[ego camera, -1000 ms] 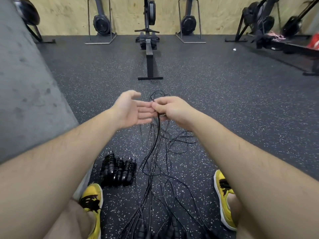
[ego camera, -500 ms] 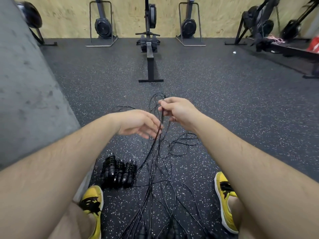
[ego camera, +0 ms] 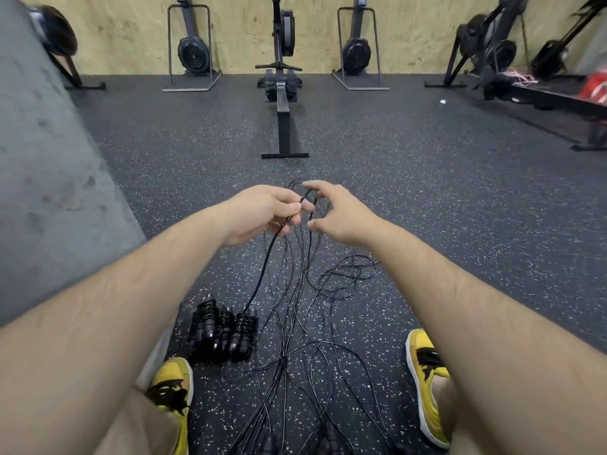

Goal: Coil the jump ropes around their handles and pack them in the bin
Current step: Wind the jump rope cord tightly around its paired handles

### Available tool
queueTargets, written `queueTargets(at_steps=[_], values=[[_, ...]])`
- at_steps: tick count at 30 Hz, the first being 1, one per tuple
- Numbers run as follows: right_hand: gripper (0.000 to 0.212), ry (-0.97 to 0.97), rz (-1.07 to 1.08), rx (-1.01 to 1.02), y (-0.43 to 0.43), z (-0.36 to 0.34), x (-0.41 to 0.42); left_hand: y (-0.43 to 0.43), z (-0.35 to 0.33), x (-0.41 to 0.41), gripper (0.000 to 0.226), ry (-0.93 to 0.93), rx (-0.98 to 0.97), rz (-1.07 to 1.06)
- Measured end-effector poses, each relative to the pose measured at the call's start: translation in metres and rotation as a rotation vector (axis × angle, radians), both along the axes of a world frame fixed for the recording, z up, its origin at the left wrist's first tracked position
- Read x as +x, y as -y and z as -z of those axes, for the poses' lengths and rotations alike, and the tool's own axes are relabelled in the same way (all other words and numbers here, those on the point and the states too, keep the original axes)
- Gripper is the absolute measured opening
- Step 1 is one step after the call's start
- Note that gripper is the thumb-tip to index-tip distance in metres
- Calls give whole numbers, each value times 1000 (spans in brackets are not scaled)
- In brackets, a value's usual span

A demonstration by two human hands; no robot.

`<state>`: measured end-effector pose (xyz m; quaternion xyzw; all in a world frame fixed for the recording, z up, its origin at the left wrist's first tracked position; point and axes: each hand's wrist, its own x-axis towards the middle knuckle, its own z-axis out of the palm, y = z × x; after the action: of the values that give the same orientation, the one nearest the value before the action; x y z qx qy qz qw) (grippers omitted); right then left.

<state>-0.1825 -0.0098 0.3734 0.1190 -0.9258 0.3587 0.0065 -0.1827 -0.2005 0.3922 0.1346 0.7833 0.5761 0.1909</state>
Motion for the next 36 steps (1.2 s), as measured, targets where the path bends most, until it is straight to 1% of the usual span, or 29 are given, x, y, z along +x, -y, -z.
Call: queueTargets(at_steps=[1, 3, 4, 6, 8, 9, 11, 13, 14, 15, 16, 17, 18, 20, 22, 24, 25, 26, 28, 29, 30, 31, 32, 34, 35, 36], values=[[49, 1, -14, 15, 2, 2, -2, 4, 0, 1, 24, -3, 1, 14], [21, -22, 64, 78, 4, 9, -7, 15, 0, 2, 26, 2, -28, 44], [19, -9, 130, 101, 3, 10, -9, 21, 0, 2, 26, 12, -43, 54], [32, 44, 210, 153, -2, 12, -12, 31, -1, 1, 26, 44, -65, 46], [44, 99, 233, 183, -8, 9, -12, 37, 3, -3, 27, 65, -138, 13], [47, 129, 229, 126, -9, 8, -11, 39, 6, -5, 27, 61, -211, -10], [42, 212, 196, -166, -6, 3, -8, 36, 12, -6, 25, 42, -372, -18], [28, 256, 148, -448, 0, -5, -4, 27, 18, -3, 17, -1, -495, 9], [21, 261, 120, -570, 3, -8, -2, 21, 20, -1, 18, -27, -535, 21], [14, 268, 85, -697, 5, -12, -1, 14, 23, 1, 25, -57, -555, 27], [12, 284, 48, -823, 5, -16, 1, 8, 25, 2, 35, -84, -538, 23], [15, 301, 20, -944, 5, -19, 1, 2, 26, 2, 41, -106, -499, 22], [20, 323, -9, -1056, 5, -23, 3, -4, 28, 1, 40, -138, -466, 11], [28, 335, -51, -1191, 4, -26, 4, -11, 28, 1, 19, -191, -433, -18], [31, 308, -50, -1224, 3, -28, 5, -14, 24, -2, 20, -221, -369, -52], [34, 287, -3, -1181, 1, -26, 5, -16, 18, -3, 22, -236, -293, -81], [38, 280, 23, -1091, -1, -23, 5, -16, 16, -3, 22, -238, -241, -107], [43, 273, 30, -933, -2, -21, 6, -17, 13, -5, 22, -235, -172, -142], [45, 276, -29, -481, -5, -12, 9, -17, 8, -7, 23, -220, -11, -193], [41, 295, -81, -277, -5, -6, 11, -17, 6, -8, 23, -210, 66, -204], [33, 313, -121, -131, -4, -1, 12, -17, 4, -8, 24, -191, 142, -216], [25, 322, -140, -58, -2, 4, 13, -16, 3, -9, 24, -175, 205, -229], [19, 321, -141, -43, 0, 6, 14, -15, 3, -10, 23, -158, 249, -246], [19, 278, -106, -82, 3, 6, 13, -11, 3, -11, 20, -142, 268, -276], [19, 238, -65, -130, 3, 4, 12, -10, 3, -10, 19, -135, 249, -284], [19, 196, -13, -219, 4, 1, 10, -9, 6, -9, 19, -115, 218, -277]])
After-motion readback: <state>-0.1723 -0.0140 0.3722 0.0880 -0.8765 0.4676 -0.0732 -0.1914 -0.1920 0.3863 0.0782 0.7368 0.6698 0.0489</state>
